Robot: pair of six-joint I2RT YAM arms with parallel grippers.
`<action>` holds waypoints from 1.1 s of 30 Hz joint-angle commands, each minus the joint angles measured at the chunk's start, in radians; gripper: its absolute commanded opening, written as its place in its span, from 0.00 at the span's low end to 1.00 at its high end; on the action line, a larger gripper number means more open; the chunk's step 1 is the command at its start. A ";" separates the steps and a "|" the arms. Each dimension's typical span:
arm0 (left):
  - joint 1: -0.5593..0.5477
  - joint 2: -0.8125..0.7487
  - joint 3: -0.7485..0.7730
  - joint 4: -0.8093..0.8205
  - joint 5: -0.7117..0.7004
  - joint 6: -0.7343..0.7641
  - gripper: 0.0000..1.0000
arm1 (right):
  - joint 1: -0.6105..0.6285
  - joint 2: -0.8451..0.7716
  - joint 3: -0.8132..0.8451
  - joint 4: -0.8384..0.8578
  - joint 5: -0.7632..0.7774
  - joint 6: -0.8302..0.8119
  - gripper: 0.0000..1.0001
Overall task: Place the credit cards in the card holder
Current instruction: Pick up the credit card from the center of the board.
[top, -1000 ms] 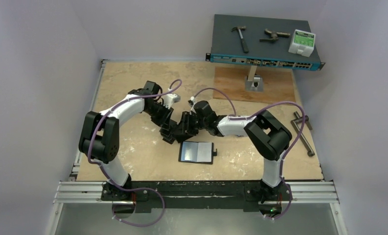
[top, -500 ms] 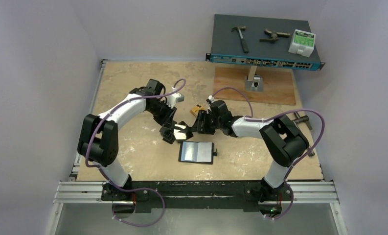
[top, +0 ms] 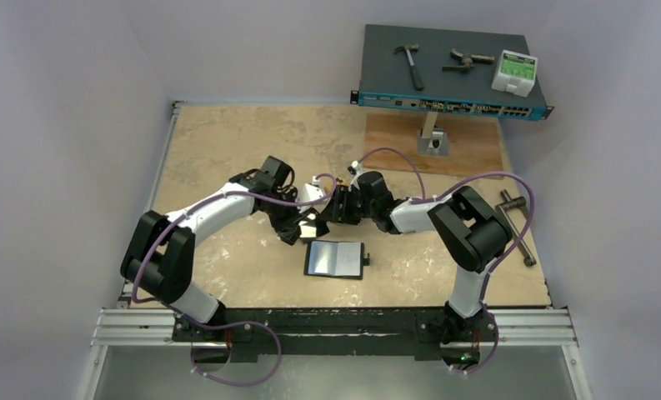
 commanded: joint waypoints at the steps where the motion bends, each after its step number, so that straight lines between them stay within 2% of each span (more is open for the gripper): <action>1: -0.024 -0.073 -0.066 0.111 -0.033 0.129 0.22 | -0.003 0.037 -0.039 0.095 -0.056 0.019 0.50; 7: -0.024 -0.137 -0.103 0.144 -0.052 0.250 0.23 | -0.002 0.034 -0.054 0.110 -0.073 0.021 0.49; 12: -0.042 -0.156 -0.167 0.236 -0.016 0.353 0.23 | -0.002 0.039 -0.064 0.145 -0.096 0.035 0.48; 17: -0.056 -0.152 -0.181 0.242 0.035 0.430 0.23 | -0.002 0.048 -0.067 0.167 -0.109 0.038 0.48; 21: -0.057 -0.208 -0.257 0.307 0.108 0.541 0.24 | -0.002 0.064 -0.062 0.182 -0.128 0.043 0.48; 33: -0.077 -0.203 -0.327 0.307 0.108 0.541 0.24 | -0.002 0.074 -0.067 0.210 -0.175 0.045 0.46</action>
